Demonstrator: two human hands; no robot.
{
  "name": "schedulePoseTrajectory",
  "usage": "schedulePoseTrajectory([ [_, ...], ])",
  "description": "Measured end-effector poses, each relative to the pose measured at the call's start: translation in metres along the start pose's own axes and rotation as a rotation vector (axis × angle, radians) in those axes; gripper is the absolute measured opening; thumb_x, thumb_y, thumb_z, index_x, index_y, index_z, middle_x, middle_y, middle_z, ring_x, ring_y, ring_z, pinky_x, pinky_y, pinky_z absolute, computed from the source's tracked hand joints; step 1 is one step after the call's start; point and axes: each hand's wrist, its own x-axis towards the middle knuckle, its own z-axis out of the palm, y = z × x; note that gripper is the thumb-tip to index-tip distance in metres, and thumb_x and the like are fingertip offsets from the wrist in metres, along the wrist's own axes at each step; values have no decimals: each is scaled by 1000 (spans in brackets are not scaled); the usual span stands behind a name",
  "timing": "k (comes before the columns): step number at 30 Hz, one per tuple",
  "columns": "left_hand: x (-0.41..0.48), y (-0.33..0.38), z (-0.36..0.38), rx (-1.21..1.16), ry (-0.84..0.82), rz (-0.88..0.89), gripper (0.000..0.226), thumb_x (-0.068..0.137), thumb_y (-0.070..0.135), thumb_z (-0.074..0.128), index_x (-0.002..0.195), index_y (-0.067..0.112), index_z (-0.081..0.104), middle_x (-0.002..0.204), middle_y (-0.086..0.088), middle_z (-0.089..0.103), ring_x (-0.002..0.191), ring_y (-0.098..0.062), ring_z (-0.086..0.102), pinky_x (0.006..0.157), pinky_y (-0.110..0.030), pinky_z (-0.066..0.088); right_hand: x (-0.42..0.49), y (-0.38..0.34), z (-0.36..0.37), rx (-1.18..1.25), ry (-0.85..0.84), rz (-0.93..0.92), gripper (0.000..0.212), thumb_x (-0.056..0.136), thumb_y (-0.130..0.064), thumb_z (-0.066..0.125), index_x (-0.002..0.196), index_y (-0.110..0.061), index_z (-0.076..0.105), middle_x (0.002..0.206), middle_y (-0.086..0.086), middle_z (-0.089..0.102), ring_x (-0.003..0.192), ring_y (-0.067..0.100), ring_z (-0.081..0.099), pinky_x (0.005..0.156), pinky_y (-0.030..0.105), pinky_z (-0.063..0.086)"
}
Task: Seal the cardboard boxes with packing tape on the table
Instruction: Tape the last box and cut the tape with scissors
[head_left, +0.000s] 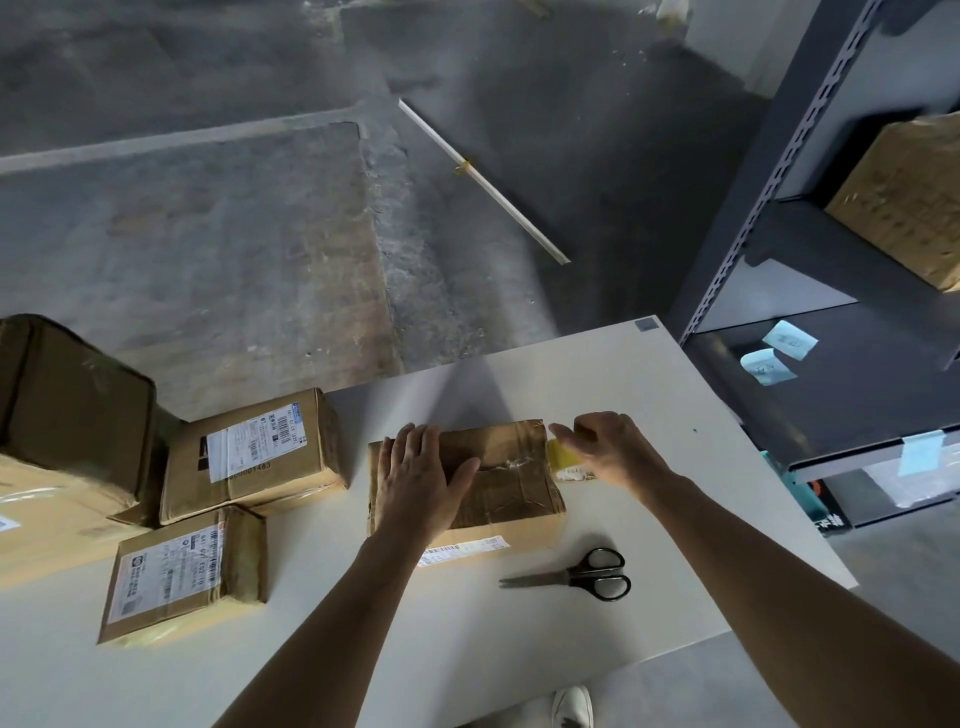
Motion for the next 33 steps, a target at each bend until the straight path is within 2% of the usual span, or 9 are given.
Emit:
schedulePoseTrajectory([
  [3, 3, 13, -1, 36, -36, -95, 74, 88, 72, 40, 137, 18, 38, 145, -5, 42, 140, -27, 31, 121, -47, 2, 1, 2, 4, 21, 10, -2, 44, 95, -46, 59, 60, -20, 50, 62, -3, 54, 56, 11, 53, 51, 23, 41],
  [6, 6, 24, -2, 85, -82, -143, 83, 83, 80, 37, 139, 19, 36, 147, -6, 37, 142, -28, 25, 119, -51, -4, 2, 2, 7, 41, 0, -8, 44, 96, -44, 59, 62, -16, 54, 64, 4, 57, 61, 21, 58, 55, 33, 46],
  [10, 14, 38, -1, 110, -161, -146, 83, 80, 84, 34, 138, 25, 36, 149, -2, 35, 145, -27, 20, 113, -63, -13, 5, 4, 10, 72, 9, -27, 48, 96, -40, 60, 65, -3, 57, 64, 15, 58, 58, 24, 53, 52, 31, 38],
  [16, 13, 45, -4, 170, -196, -139, 85, 75, 90, 28, 133, 29, 41, 145, 0, 41, 142, -26, 25, 110, -71, -9, 6, 7, 17, 113, 46, -29, 53, 95, -36, 62, 52, -15, 41, 50, -1, 36, 47, 14, 32, 50, 26, 27],
  [19, 15, 51, -4, 175, -205, -159, 92, 71, 94, 26, 134, 30, 40, 145, 1, 41, 142, -26, 24, 107, -72, -12, 6, 10, 18, 89, 8, -52, 46, 96, -39, 58, 64, -7, 55, 54, -1, 44, 48, 13, 38, 53, 30, 33],
  [21, 15, 51, -5, 185, -209, -165, 94, 69, 96, 24, 134, 30, 39, 145, 1, 40, 143, -27, 24, 109, -74, -9, 5, 8, 17, 93, -29, -37, 40, 98, -41, 55, 71, -11, 58, 61, -1, 49, 54, 13, 43, 58, 31, 38],
  [25, 17, 59, -4, 183, -234, -213, 112, 59, 103, 19, 139, 27, 37, 151, -5, 31, 145, -28, 18, 107, -74, -12, 4, 8, 18, 155, 8, -59, 47, 97, -37, 59, 59, -12, 49, 54, 2, 46, 48, 14, 41, 52, 31, 33],
  [29, 21, 67, -2, 191, -268, -216, 118, 59, 102, 16, 145, 24, 33, 154, -7, 28, 147, -30, 15, 107, -74, -12, 5, 10, 16, 195, -12, -58, 48, 96, -43, 59, 59, -14, 52, 56, 2, 52, 51, 16, 50, 52, 30, 38],
  [33, 22, 63, 1, 143, -314, -217, 109, 66, 98, 20, 147, 26, 29, 157, -6, 23, 147, -31, 10, 109, -75, -7, 1, 17, 13, 561, 8, 117, 56, 83, -59, 70, 60, -12, 50, 59, 4, 54, 56, 17, 56, 54, 28, 42],
])
